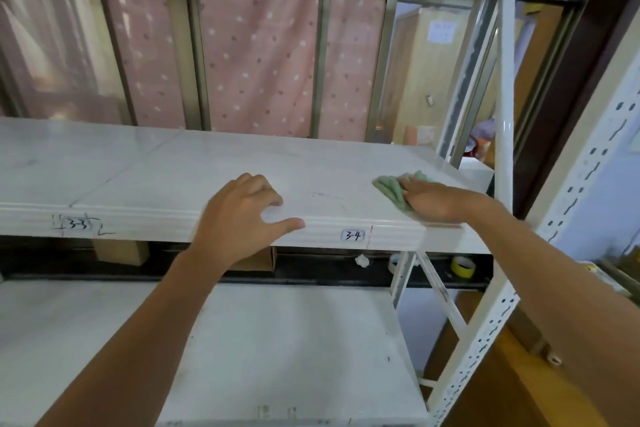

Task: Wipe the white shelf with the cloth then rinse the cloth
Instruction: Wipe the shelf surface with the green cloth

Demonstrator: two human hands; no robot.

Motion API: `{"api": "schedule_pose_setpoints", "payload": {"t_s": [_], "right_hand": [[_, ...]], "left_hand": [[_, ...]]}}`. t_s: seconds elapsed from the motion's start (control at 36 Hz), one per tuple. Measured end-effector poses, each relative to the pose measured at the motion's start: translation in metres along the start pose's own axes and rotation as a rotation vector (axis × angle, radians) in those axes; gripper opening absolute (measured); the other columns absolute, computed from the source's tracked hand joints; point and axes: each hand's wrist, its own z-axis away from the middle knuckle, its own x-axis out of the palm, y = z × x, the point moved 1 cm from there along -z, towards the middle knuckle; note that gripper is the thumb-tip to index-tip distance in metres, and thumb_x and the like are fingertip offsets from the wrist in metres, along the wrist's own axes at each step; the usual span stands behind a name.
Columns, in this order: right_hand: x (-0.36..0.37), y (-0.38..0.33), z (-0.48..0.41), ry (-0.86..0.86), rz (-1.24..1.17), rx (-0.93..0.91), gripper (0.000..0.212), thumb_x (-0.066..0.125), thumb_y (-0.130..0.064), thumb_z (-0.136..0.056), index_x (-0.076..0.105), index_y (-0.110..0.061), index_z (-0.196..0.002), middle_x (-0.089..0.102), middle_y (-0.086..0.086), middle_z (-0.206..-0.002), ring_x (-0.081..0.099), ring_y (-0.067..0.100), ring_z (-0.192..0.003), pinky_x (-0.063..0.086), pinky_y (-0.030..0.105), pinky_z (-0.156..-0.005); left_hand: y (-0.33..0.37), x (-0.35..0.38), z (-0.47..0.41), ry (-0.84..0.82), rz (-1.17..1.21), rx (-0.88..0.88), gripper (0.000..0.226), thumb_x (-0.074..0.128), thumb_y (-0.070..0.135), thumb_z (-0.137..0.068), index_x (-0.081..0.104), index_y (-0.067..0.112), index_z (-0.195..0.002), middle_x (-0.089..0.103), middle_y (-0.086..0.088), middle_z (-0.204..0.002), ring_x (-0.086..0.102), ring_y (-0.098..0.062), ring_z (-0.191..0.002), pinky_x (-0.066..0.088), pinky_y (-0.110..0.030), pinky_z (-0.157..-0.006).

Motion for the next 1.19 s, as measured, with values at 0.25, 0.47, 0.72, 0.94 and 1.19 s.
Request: {"api": "schedule_pose_setpoints", "payload": {"t_s": [0.25, 0.47, 0.72, 0.94, 1.19], "right_hand": [[-0.033, 0.044, -0.129, -0.14, -0.07, 0.117, 0.065, 0.011, -0.06, -0.095, -0.006, -0.046, -0.156, -0.001, -0.017, -0.165, -0.002, 0.016, -0.154, -0.002, 0.043, -0.121], [-0.048, -0.024, -0.198, -0.069, 0.057, 0.03, 0.069, 0.011, -0.063, -0.098, 0.002, -0.032, -0.159, -0.003, -0.009, -0.167, -0.002, 0.017, -0.154, -0.002, 0.044, -0.122], [-0.04, -0.066, -0.261, -0.178, -0.064, -0.279, 0.072, 0.024, -0.072, -0.092, 0.013, -0.042, -0.157, 0.009, -0.012, -0.166, 0.006, 0.016, -0.153, 0.001, 0.05, -0.123], [-0.021, -0.109, -0.197, -0.152, 0.053, -0.443, 0.059, 0.017, -0.045, -0.108, -0.005, -0.024, -0.159, -0.01, -0.006, -0.166, -0.012, 0.01, -0.152, -0.008, 0.022, -0.114], [-0.003, -0.117, -0.143, -0.146, 0.107, -0.543, 0.057, 0.015, -0.05, -0.107, -0.008, -0.035, -0.157, -0.015, -0.016, -0.164, -0.014, -0.001, -0.147, -0.007, 0.026, -0.121]], "left_hand": [[-0.011, 0.012, 0.005, 0.291, 0.013, 0.073, 0.058, 0.066, 0.07, -0.079, 0.075, 0.013, -0.07, 0.064, 0.004, -0.066, 0.055, -0.017, -0.063, 0.046, -0.029, -0.053], [-0.007, 0.014, -0.017, 0.192, -0.094, 0.085, 0.055, 0.061, 0.066, -0.085, 0.063, 0.015, -0.065, 0.053, 0.005, -0.064, 0.043, -0.013, -0.06, 0.031, -0.023, -0.06], [-0.01, 0.013, -0.013, 0.138, -0.092, 0.033, 0.056, 0.056, 0.069, -0.086, 0.07, 0.016, -0.073, 0.06, 0.005, -0.075, 0.055, -0.016, -0.067, 0.048, -0.032, -0.056], [-0.011, 0.016, -0.009, 0.237, -0.046, 0.084, 0.055, 0.062, 0.063, -0.087, 0.07, 0.013, -0.065, 0.057, 0.003, -0.065, 0.052, -0.017, -0.058, 0.044, -0.03, -0.051], [-0.025, 0.003, 0.003, 0.266, 0.041, 0.166, 0.042, 0.074, 0.054, -0.083, 0.073, 0.014, -0.071, 0.063, 0.004, -0.071, 0.057, -0.018, -0.064, 0.048, -0.031, -0.053]]}}
